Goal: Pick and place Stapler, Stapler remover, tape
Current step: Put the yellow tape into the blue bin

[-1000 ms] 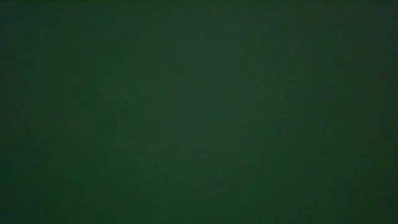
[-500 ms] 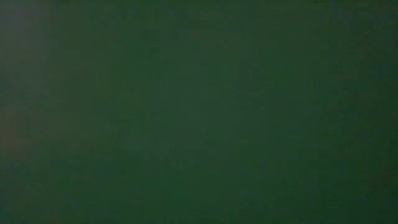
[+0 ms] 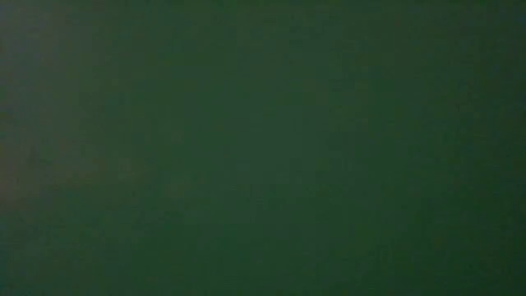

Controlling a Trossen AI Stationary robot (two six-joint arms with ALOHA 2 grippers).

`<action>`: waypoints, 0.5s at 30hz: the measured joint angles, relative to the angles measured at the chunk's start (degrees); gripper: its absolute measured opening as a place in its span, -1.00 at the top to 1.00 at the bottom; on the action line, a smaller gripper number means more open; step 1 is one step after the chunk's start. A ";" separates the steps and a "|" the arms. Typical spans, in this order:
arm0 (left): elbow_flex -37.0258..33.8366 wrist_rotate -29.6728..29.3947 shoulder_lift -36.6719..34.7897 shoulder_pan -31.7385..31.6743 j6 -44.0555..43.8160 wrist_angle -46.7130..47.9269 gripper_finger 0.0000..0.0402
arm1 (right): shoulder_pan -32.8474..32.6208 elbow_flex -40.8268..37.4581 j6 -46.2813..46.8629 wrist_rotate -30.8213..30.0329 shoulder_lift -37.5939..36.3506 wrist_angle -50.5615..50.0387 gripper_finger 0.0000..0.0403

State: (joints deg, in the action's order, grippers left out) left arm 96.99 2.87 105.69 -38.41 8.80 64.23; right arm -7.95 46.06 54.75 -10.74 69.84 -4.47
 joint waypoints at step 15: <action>4.81 6.13 4.79 -1.27 -17.34 -3.42 0.81 | 2.76 0.00 -1.92 0.37 0.00 2.71 0.30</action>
State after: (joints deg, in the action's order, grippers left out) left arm 101.80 8.99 110.48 -39.68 -8.54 60.81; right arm -5.19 46.06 52.82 -10.37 69.84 -1.76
